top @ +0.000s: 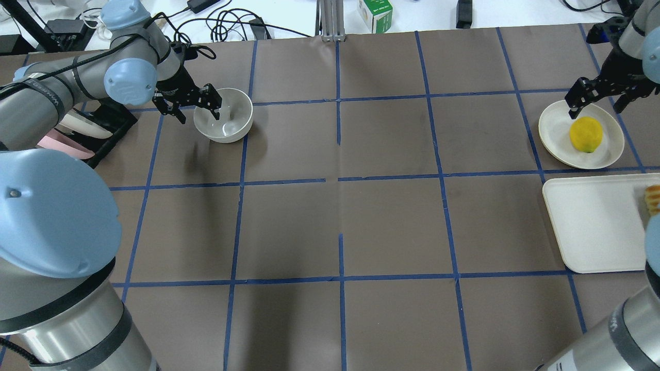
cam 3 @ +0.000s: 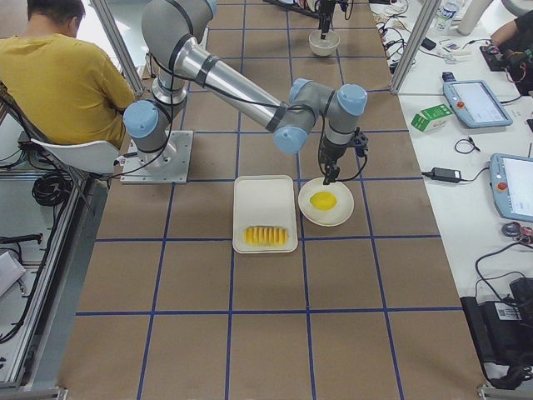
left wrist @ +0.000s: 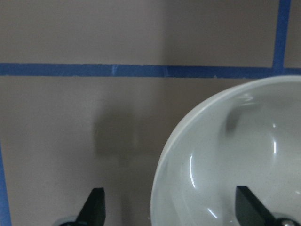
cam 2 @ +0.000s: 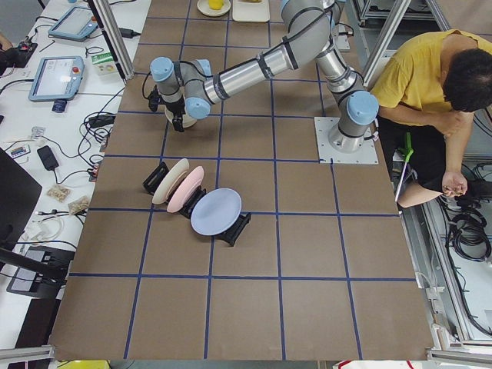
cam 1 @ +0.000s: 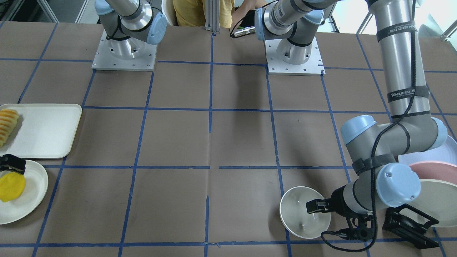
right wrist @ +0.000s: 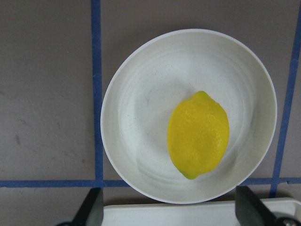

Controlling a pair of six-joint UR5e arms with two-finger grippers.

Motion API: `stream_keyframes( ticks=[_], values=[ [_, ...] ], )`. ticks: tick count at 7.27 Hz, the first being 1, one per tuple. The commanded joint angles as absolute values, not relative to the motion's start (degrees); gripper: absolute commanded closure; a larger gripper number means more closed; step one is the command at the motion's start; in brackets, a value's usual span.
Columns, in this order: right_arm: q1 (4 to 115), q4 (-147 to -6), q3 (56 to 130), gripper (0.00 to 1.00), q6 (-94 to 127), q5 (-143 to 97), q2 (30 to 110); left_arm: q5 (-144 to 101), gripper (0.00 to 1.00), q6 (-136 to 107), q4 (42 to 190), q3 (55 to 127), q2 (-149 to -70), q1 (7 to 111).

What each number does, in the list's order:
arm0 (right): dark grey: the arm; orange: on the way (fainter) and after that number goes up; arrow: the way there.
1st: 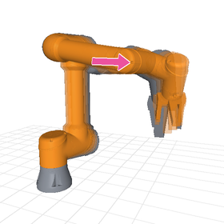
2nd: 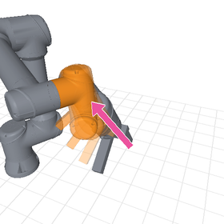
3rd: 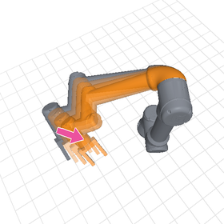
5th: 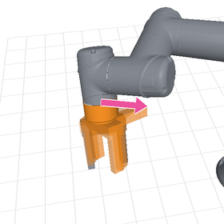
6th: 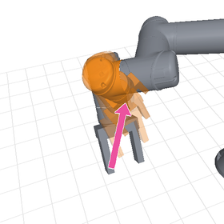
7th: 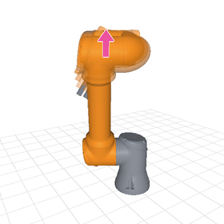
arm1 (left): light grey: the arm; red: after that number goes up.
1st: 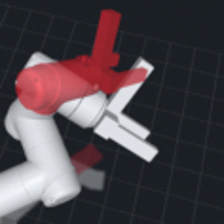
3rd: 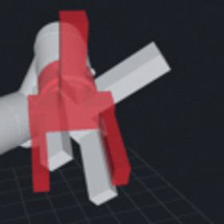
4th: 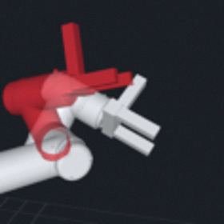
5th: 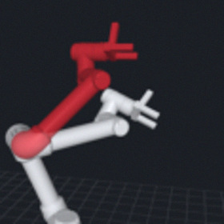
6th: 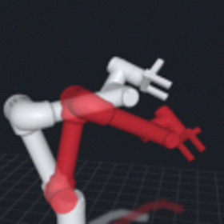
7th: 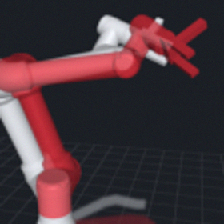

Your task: Place bowl and put lemon in it

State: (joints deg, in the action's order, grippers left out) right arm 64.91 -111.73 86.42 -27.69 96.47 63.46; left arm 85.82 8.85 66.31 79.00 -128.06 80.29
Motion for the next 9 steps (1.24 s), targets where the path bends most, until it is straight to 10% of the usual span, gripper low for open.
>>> stream_keyframes(
  ticks=[1,7,8,9],
  values=[
    [64.69,-119.23,86.4,0.0,-30.39,96.59,59.08,85.78,0.81,10.98,66.27,79.01,-128.23,80.16],
    [61.79,-121.11,86.48,0.0,-33.31,95.63,54.67,84.04,1.0,10.9,66.27,79.19,-127.8,78.67],
    [61.79,-121.03,86.4,0.34,-33.14,95.71,54.15,82.2,1.0,10.81,66.62,79.1,-127.44,78.05],
    [61.79,-120.16,86.31,0.96,-33.05,95.8,54.23,82.0,1.0,10.38,67.23,79.1,-126.92,78.05]
  ],
)
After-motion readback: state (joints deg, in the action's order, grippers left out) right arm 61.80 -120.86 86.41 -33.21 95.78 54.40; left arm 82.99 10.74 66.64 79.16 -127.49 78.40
